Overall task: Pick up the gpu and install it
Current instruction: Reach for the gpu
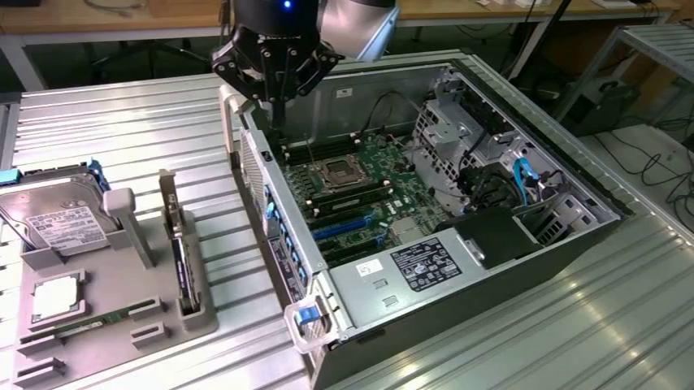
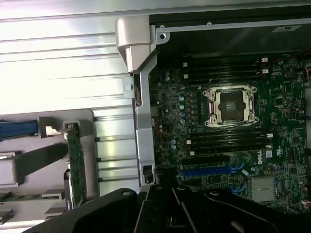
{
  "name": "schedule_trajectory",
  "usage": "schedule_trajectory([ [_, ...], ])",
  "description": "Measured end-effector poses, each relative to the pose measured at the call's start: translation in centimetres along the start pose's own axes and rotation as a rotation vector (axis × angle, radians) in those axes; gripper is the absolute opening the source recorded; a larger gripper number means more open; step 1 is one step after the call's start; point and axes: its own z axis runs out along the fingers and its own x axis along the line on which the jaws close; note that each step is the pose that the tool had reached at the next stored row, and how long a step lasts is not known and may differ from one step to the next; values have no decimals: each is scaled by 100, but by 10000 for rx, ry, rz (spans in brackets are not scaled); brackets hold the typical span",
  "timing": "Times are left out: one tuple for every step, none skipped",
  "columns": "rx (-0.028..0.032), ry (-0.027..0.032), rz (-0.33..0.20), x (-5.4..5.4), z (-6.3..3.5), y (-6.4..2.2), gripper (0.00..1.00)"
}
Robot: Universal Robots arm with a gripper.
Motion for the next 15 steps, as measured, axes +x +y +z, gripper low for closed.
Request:
schedule_trajectory([
  [0,0,-1,14,0,-1,11],
  [0,0,0,29,0,-2,11],
  [0,0,0,42,0,-3,11],
  [0,0,0,60,-1,-5,11],
  [0,0,-1,75,-1,-6,11],
  [0,0,0,88,-1,-7,11],
  [0,0,0,102,-1,-8,11],
  [0,0,0,120,-1,-9,11],
  [0,0,0,131,-1,-10,11],
  [0,0,0,143,-1,-11,11],
  [0,0,0,155,-1,-12,11],
  [-1,0,0,167,0,-13,11],
  [0,-1,0,182,0,-14,11],
  [0,0,0,194,0,-15,11],
  [0,0,0,207,0,-16,11],
])
